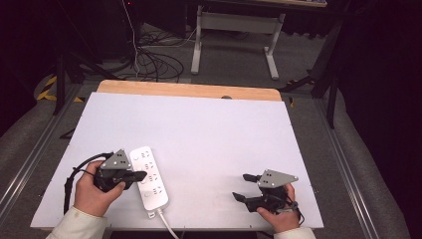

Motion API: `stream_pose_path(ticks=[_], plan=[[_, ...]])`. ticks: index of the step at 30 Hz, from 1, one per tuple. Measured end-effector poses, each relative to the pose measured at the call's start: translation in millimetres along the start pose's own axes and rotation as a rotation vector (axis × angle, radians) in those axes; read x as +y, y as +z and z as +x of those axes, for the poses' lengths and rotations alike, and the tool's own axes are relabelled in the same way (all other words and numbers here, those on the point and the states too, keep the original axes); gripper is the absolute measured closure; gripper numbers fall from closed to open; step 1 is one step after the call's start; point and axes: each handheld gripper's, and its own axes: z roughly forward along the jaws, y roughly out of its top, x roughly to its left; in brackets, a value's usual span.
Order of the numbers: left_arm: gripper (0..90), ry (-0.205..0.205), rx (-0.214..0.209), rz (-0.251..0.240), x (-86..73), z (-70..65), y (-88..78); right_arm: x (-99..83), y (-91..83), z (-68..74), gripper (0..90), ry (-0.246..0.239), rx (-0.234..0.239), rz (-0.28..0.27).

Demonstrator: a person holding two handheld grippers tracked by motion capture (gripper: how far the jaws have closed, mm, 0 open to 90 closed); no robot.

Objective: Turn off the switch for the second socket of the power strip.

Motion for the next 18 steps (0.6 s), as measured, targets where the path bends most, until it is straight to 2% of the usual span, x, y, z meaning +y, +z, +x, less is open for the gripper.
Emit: stream_pose_path(ticks=[2,10,18], plan=[[90.0,-0.003,0.012,0.02,0.7,0.7,1.3,-0.1,0.3,-0.2,29.6,0.0,0.0,0.0],[89.9,-0.023,0.011,0.078,1.9,3.1,9.9,-0.2,0.4,-0.7,29.6,-0.001,0.001,0.004],[90.0,-0.018,0.024,0.136,3.4,2.6,16.5,-0.4,0.9,-0.7,29.6,0.001,0.002,0.006]])
